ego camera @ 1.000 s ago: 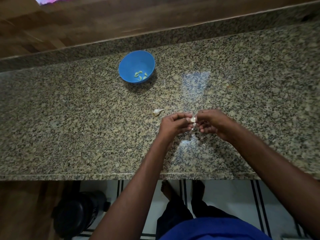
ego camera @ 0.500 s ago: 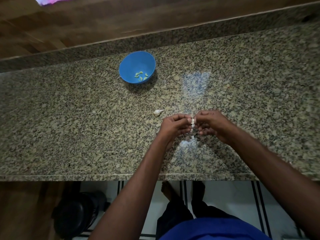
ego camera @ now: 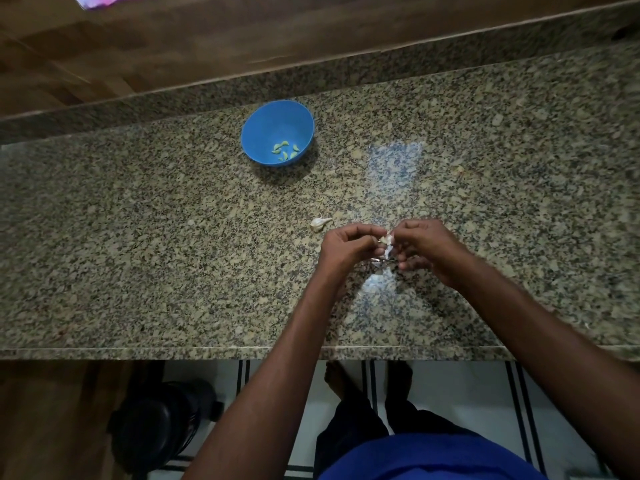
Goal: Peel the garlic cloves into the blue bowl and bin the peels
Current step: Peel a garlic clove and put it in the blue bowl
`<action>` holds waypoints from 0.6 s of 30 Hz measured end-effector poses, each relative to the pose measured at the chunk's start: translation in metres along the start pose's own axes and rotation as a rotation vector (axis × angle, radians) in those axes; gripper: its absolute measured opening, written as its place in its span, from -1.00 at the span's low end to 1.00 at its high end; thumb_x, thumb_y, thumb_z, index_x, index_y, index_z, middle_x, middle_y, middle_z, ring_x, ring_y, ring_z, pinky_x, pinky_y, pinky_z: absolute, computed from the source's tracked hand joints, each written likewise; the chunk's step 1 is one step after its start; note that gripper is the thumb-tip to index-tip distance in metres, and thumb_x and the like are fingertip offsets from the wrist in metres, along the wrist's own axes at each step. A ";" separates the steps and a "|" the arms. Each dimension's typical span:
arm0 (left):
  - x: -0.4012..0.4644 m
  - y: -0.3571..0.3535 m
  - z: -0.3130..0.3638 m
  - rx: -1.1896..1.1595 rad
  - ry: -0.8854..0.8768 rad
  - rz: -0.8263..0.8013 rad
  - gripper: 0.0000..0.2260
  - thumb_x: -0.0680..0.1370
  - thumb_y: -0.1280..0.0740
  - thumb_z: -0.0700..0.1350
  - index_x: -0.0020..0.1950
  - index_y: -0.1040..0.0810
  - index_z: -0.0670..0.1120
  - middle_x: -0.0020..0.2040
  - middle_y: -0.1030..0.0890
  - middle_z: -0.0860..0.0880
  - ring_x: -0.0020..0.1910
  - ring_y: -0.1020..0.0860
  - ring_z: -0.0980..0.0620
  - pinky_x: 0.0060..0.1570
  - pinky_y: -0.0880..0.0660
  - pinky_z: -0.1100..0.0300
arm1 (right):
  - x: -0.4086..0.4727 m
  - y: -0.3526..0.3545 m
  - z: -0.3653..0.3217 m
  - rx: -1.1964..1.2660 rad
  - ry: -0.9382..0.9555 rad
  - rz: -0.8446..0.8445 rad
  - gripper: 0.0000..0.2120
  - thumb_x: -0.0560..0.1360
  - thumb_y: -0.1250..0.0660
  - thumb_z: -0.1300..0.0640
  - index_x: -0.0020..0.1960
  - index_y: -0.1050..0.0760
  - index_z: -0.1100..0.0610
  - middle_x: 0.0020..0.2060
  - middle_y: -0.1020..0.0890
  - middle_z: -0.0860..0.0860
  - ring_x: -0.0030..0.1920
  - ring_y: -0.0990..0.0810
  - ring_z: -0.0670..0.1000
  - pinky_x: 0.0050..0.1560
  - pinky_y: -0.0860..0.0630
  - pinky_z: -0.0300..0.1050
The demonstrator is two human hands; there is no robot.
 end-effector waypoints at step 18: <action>-0.002 0.002 0.004 0.229 -0.057 0.001 -0.86 0.52 -0.50 -0.27 0.03 -0.65 -0.29 -0.13 -0.71 -0.22 -0.25 -0.68 0.00 -0.17 -0.64 0.17 | -0.004 -0.010 0.013 0.267 -0.164 0.009 -0.90 0.51 -0.25 0.32 -0.02 -0.51 0.31 -0.20 -0.61 0.22 -0.37 -0.63 0.08 -0.38 -0.60 -0.12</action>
Point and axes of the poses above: each hand's wrist, its own x-axis towards the middle knuckle, its own y-axis out of the back of the hand, z = x × y, the point moved 8 cm from there along x, towards the middle knuckle
